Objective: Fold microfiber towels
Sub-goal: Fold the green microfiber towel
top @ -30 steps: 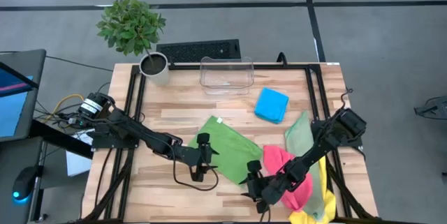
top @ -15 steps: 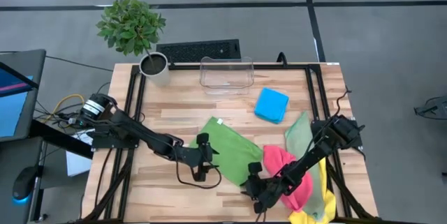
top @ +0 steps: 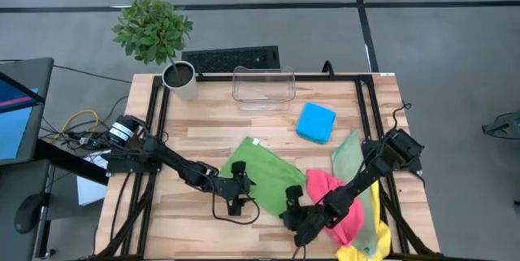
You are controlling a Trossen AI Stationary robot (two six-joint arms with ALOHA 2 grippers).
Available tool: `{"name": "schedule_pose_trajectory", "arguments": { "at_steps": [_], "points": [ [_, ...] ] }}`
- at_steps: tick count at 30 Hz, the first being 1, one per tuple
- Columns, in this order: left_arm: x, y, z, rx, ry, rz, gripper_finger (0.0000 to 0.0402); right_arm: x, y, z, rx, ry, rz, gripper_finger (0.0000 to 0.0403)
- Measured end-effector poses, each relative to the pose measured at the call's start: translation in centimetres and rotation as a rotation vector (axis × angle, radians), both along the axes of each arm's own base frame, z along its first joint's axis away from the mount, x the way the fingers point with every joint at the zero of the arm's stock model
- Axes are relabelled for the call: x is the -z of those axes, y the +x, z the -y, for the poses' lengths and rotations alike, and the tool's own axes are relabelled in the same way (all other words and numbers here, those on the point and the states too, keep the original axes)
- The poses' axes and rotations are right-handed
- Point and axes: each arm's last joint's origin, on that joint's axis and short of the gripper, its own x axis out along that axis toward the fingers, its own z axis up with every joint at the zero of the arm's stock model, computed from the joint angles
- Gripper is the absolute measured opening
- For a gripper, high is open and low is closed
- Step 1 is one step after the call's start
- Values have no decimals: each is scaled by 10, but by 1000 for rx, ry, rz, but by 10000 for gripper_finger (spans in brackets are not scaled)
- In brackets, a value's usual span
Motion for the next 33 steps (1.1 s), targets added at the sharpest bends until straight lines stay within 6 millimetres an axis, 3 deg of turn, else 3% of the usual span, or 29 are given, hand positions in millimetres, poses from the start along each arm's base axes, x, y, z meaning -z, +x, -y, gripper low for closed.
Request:
{"name": "schedule_pose_trajectory", "arguments": {
  "at_steps": [7,22,27,33],
  "points": [
    [1,-1,0,7,12,-8,231,-23,32,20,-61,-102,29,10],
    [3,-7,-4,10,63,-88,231,-35,76,78,-124,-77,121,17],
    [-17,-22,-9,-84,100,-213,231,-38,84,89,-137,-64,153,20],
    [-32,-44,-8,-172,177,-226,231,-40,88,96,-149,-70,184,19]
  ]
}}
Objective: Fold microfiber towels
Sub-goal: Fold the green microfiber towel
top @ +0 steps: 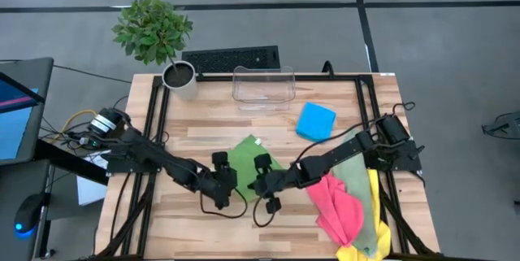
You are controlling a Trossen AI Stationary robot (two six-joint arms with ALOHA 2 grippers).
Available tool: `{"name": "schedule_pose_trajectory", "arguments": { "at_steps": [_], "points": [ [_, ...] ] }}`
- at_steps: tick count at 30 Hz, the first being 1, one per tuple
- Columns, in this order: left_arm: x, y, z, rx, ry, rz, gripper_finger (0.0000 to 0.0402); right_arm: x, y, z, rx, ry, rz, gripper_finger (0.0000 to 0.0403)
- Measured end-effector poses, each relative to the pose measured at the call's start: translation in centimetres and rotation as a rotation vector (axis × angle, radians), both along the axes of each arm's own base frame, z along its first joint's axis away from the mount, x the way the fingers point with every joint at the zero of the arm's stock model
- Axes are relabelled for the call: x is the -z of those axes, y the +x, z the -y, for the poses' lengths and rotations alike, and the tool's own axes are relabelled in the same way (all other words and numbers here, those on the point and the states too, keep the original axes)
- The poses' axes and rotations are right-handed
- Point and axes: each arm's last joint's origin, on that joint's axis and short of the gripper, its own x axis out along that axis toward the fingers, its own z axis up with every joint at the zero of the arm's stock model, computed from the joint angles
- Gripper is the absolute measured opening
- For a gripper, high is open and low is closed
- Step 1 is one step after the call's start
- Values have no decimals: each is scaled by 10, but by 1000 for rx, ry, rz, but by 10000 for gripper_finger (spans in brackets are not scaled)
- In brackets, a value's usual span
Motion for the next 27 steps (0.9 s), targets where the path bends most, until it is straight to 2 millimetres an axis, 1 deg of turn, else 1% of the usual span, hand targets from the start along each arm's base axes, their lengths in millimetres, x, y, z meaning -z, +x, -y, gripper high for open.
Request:
{"name": "schedule_pose_trajectory", "arguments": {
  "at_steps": [4,9,13,16,19,23,27],
  "points": [
    [11,-13,3,-22,18,-13,231,-4,4,2,-42,24,44,21],
    [30,-21,-3,-52,3,20,231,-8,7,4,-77,64,79,17],
    [38,-24,-9,-66,-19,58,231,1,14,7,-78,70,71,22],
    [40,-23,-12,-68,-32,60,231,9,28,7,-95,88,68,21],
    [43,-26,-14,-69,-30,46,231,17,44,6,-108,61,62,19],
    [43,-26,-14,-68,-31,48,231,19,62,1,-136,64,51,22],
    [42,-25,-14,-65,-29,50,231,36,73,0,-149,61,-3,25]
  ]
}}
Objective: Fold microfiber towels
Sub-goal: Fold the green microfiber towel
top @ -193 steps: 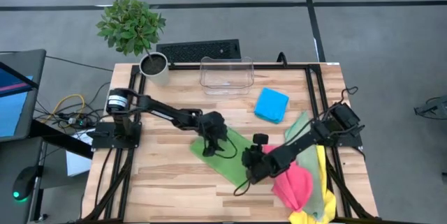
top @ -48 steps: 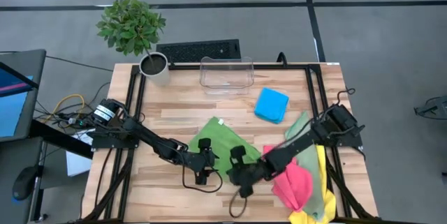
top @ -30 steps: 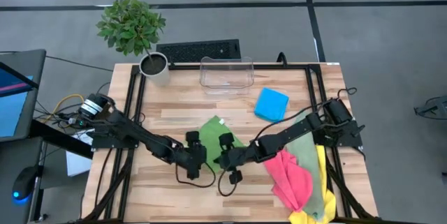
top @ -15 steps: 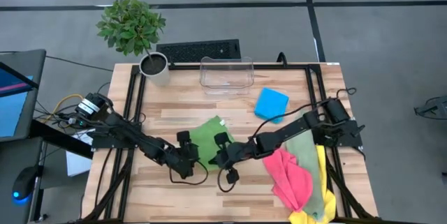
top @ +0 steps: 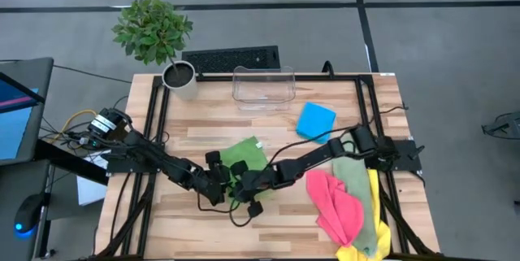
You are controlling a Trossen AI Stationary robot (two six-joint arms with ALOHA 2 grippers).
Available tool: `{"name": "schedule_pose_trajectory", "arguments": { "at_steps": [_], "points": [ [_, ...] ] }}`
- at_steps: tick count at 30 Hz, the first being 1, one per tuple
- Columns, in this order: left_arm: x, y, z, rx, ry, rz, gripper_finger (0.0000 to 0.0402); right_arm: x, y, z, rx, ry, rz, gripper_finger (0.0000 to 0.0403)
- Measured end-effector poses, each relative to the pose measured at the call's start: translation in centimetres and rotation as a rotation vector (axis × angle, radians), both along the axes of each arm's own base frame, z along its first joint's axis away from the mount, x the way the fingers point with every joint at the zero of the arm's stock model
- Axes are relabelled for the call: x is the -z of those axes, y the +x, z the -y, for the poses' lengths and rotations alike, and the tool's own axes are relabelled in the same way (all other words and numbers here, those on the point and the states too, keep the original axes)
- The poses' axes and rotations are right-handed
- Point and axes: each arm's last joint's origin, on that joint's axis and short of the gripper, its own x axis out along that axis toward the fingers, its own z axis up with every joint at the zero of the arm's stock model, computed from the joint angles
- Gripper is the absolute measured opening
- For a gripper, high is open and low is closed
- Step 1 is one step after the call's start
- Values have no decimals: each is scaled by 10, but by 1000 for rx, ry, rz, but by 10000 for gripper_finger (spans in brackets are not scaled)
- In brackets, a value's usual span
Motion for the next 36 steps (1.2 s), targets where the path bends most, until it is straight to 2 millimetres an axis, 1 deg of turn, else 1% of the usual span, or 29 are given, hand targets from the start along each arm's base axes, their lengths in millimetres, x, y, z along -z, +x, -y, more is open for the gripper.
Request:
{"name": "schedule_pose_trajectory", "arguments": {
  "at_steps": [4,6,9,13,17,22,27,31,36],
  "points": [
    [-2,-3,-1,8,8,-23,231,8,10,4,13,-1,-4,22],
    [-9,-4,0,11,14,-38,231,11,9,7,18,-10,-34,21],
    [-22,-8,-1,-8,52,-65,231,14,12,12,30,-9,-27,24],
    [-31,-14,-5,-36,114,-58,231,13,15,20,45,-5,-11,24],
    [-26,-20,-8,-49,123,-80,231,12,18,25,30,-4,14,22],
    [-28,-21,-6,-61,119,-59,231,11,19,30,24,-23,34,25],
    [-22,-31,-12,-108,149,-167,231,-1,24,34,34,-30,81,23],
    [-21,-33,-13,-121,174,-182,231,-12,29,33,26,-33,111,22],
    [-19,-34,-14,-99,194,-188,231,-12,30,35,29,-34,105,27]
  ]
}}
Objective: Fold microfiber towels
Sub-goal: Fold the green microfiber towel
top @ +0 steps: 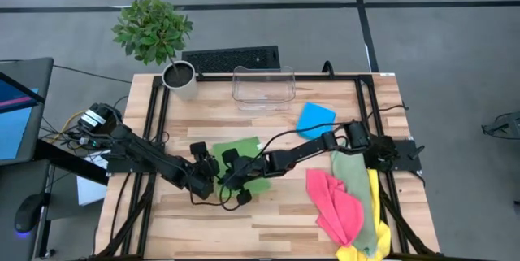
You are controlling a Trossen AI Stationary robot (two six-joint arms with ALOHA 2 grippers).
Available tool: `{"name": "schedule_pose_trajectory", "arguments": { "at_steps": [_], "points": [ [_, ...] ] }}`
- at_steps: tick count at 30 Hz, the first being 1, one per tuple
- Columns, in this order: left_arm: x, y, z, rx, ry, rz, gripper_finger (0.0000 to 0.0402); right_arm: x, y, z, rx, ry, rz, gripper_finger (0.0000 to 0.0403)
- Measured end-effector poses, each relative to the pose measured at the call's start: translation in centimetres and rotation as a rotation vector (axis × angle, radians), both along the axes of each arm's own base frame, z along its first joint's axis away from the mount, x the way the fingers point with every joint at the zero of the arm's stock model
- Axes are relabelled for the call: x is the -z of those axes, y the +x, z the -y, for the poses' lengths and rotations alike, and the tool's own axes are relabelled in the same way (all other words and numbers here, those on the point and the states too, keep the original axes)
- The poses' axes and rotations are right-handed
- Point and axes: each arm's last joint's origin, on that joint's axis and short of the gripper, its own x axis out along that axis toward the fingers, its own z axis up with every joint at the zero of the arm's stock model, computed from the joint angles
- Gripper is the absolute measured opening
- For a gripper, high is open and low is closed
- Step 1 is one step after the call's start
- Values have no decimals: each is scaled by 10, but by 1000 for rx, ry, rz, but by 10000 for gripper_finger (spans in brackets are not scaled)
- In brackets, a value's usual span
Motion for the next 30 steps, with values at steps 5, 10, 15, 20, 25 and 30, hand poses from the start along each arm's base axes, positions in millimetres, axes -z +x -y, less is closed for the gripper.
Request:
{"name": "schedule_pose_trajectory", "arguments": {
  "at_steps": [5,10,15,20,25,30],
  "points": [
    [17,-10,-5,-6,-41,10,231,0,1,7,13,1,1,23],
    [22,-13,-6,-30,-62,52,231,-3,5,17,30,8,29,25],
    [24,-13,-7,-30,-63,53,231,-5,8,27,25,28,57,24],
    [24,-12,-7,-21,-57,65,231,-6,9,32,32,39,65,22],
    [24,-12,-6,-12,-55,69,231,8,11,33,30,62,55,26],
    [24,-12,-6,-13,-54,69,231,20,12,32,31,69,39,24]
  ]
}}
